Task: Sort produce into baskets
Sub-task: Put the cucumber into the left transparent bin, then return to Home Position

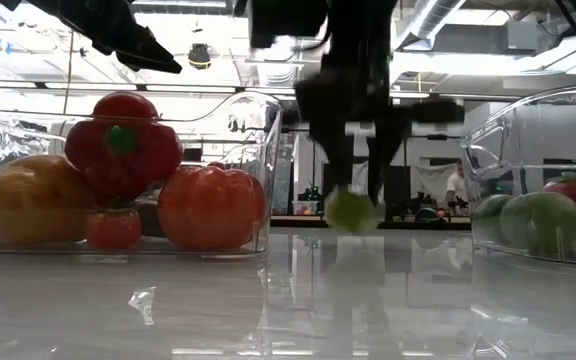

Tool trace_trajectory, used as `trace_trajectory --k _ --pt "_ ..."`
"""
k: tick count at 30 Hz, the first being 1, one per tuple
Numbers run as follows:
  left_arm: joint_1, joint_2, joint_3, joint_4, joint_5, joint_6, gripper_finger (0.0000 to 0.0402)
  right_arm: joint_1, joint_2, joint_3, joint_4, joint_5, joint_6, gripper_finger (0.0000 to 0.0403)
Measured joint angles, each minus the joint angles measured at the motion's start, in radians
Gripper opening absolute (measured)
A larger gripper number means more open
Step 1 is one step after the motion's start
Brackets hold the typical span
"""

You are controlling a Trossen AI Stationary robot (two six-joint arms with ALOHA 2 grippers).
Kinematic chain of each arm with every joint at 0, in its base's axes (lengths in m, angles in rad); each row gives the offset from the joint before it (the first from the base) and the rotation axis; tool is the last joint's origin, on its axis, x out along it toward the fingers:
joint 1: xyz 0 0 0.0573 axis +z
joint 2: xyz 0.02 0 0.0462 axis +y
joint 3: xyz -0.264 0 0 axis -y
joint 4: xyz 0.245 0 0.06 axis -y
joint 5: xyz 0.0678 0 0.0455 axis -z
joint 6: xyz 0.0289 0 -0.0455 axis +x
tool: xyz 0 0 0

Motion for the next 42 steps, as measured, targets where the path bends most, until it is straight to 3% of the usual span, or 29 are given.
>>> trace_trajectory --k 9,13,19,24,29,39,42 --pt "0.0 -0.027 0.0 -0.006 -0.045 0.015 0.02 0.01 -0.152 0.002 -0.016 0.247 0.035 0.015" --pt "0.0 -0.06 0.0 -0.001 -0.038 0.015 0.02 0.034 -0.225 0.003 0.09 0.32 0.033 0.0152" --pt "0.0 -0.105 0.0 0.034 -0.018 0.016 0.02 0.085 -0.267 0.003 0.437 0.239 0.029 0.0155" --pt "0.0 -0.136 0.0 0.031 0.026 0.014 0.02 0.118 -0.257 0.005 0.658 0.087 0.043 0.0162" --pt "0.0 -0.168 0.0 0.019 0.036 -0.001 0.02 0.122 -0.226 0.005 0.662 -0.02 0.116 0.017" --pt "0.0 -0.183 -0.01 0.025 0.03 -0.01 0.02 0.107 -0.171 0.004 0.609 -0.012 0.156 0.0252" --pt "0.0 -0.183 -0.01 0.023 0.03 -0.01 0.02 0.107 -0.18 0.004 0.584 0.032 0.123 0.0264"
